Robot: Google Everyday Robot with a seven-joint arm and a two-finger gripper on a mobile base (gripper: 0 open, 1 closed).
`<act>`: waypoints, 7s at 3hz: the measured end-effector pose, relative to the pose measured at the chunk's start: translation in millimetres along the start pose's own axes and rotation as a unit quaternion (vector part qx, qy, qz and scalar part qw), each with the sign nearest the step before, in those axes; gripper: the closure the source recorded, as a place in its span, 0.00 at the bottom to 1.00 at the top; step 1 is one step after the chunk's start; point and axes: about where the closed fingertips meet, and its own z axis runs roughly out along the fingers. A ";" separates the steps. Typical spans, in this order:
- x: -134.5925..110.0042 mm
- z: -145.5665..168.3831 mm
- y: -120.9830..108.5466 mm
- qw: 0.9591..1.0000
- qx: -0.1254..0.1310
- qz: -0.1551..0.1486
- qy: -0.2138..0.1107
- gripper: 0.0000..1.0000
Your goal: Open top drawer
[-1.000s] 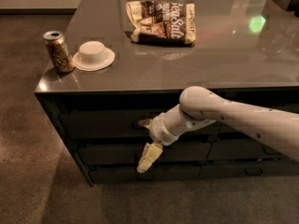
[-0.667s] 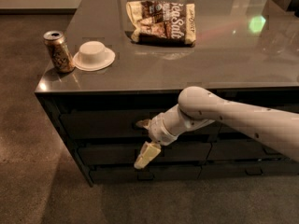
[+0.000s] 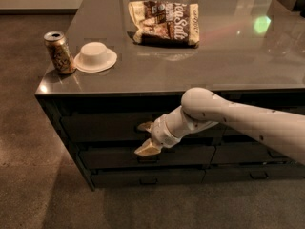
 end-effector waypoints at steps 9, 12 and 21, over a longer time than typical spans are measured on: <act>33.7 -15.8 69.3 0.999 0.020 0.020 0.040 0.42; 26.9 -25.6 68.7 0.999 0.021 0.020 0.040 0.80; 50.5 -31.8 130.7 0.996 0.033 0.036 0.071 0.93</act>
Offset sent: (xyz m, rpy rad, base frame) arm -0.0011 -0.0062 -0.0063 -0.0112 -0.0047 0.0047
